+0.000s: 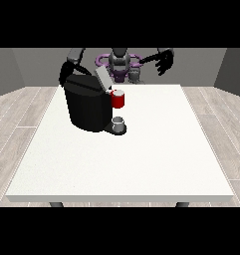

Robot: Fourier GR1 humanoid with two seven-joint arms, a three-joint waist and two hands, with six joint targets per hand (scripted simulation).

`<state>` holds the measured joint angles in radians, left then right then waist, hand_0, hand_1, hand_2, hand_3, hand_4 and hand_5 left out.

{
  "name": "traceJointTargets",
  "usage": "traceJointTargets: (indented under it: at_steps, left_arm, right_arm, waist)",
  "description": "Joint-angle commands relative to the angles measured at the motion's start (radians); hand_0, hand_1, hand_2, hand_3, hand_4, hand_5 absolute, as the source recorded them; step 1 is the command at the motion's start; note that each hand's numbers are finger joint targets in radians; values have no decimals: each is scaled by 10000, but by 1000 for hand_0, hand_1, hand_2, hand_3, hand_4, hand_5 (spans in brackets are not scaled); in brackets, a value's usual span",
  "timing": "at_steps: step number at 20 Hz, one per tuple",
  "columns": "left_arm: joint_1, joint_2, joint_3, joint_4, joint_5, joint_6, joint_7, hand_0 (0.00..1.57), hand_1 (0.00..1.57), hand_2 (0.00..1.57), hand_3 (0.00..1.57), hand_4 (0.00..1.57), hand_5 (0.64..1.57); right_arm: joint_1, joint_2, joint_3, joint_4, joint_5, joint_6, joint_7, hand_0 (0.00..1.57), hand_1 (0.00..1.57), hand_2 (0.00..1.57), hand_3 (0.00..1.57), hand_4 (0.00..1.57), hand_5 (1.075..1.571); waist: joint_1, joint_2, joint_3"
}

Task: Insert the coffee pod into the coffee machine and close the lid

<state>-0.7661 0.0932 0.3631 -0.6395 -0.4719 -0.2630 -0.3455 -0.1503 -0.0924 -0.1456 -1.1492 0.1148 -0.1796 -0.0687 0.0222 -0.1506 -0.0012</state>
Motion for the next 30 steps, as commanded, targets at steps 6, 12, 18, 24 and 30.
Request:
traceJointTargets:
  at_steps: [6,12,18,24,30]
  left_arm:
    - [2368,-790,105,95,527,-157,21,0,0,0,0,389,1571]
    - [2434,-922,-27,-692,1607,-795,797,0,0,0,0,353,1571]
    - [2944,-930,-1160,-2477,2240,-695,1226,0,0,0,0,360,1571]
    - [3853,-930,-2378,-3457,2916,232,1074,0,0,0,0,382,1571]
    - [3845,-815,-1864,-4918,2926,-149,1815,0,0,0,0,323,1571]
  right_arm:
    - [-341,248,965,-1423,-355,1242,650,0,0,0,0,0,1571]
    - [-1281,-761,609,-1363,-287,1671,1027,0,0,0,0,251,1571]
    - [-2138,-1009,-205,-691,-750,1580,1133,0,0,0,0,0,1571]
    - [-3217,-1200,-866,-135,-1749,2063,1828,0,0,0,0,83,1571]
    - [-3813,-866,-671,193,-1826,1773,1939,0,0,0,0,168,1571]
  waist:
    - [635,-1775,6]
    - [1440,-1647,14]
    - [1789,-749,17]
    - [1861,-183,16]
    - [1678,725,14]
